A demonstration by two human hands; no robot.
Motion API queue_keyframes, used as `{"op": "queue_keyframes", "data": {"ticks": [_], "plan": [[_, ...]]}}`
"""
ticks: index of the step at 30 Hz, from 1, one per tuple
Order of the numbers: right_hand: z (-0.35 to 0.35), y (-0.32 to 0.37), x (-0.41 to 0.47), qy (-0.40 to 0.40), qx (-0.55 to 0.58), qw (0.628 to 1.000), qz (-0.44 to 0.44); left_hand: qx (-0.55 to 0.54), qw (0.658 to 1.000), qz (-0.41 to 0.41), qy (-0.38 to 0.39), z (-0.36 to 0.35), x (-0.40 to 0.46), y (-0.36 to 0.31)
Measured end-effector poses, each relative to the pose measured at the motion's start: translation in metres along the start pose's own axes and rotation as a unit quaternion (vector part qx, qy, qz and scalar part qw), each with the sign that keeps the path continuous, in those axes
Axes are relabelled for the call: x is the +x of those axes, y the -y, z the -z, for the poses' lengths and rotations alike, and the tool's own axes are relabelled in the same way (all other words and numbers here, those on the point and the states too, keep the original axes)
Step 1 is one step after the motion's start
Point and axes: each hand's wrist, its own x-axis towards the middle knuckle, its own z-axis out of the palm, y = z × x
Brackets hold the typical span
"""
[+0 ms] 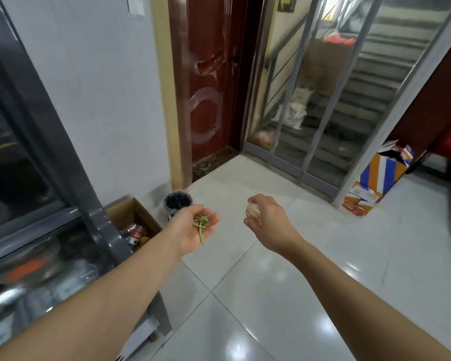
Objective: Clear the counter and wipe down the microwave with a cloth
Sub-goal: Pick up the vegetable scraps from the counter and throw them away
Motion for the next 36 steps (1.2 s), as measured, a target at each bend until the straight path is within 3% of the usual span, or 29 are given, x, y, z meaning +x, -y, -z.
{"op": "queue_keyframes", "data": {"ticks": [18, 36], "plan": [[0.016, -0.107, 0.338, 0.093, -0.013, 0.986, 0.141, -0.109, 0.987, -0.049, -0.111, -0.117, 0.236, -0.103], [-0.104, -0.082, 0.623, 0.211, -0.03, 0.949, 0.234, -0.215, 0.95, -0.071, -0.218, -0.072, 0.447, -0.24]]}}
